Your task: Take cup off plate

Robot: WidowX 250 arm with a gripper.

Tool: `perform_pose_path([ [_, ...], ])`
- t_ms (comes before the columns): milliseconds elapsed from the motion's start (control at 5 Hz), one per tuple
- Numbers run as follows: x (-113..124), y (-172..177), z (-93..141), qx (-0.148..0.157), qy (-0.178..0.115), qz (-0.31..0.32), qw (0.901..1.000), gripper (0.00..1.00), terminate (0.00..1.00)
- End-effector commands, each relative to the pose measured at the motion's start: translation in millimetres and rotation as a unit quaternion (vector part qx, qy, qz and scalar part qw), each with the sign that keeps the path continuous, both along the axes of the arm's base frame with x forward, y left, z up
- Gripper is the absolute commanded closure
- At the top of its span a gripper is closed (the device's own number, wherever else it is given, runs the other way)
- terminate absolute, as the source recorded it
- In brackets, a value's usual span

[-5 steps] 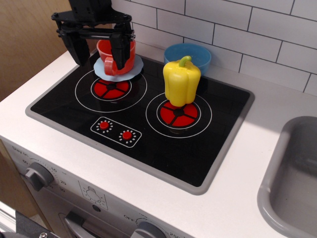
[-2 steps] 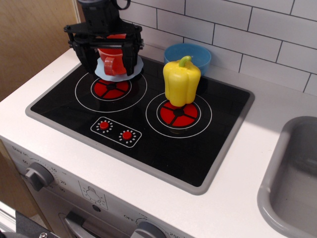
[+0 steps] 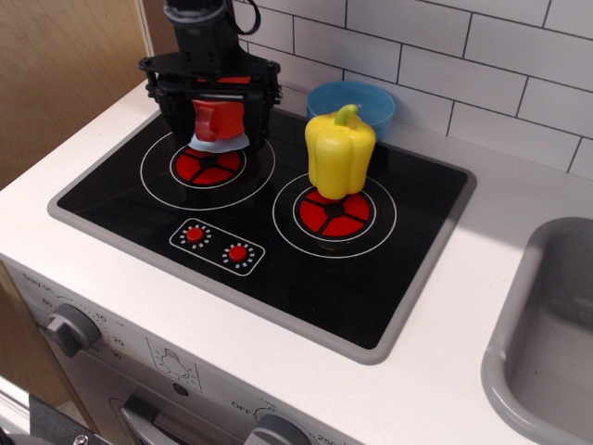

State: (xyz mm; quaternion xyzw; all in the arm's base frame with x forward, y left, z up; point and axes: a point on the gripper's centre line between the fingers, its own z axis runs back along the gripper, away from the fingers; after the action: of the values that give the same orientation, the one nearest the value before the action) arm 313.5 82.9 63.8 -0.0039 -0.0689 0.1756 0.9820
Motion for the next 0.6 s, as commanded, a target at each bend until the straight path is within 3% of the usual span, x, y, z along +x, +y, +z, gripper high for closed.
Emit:
perform_pose_path([
  [0,-1,0,7,0.013,-0.031,0.004,0.9994,1.00,0.00],
  [200,0,0,17,0.024,-0.038,0.005,0.9990,1.00,0.00],
  [400,0,-2,35,0.024,-0.062,0.010,0.9977,1.00,0.00],
])
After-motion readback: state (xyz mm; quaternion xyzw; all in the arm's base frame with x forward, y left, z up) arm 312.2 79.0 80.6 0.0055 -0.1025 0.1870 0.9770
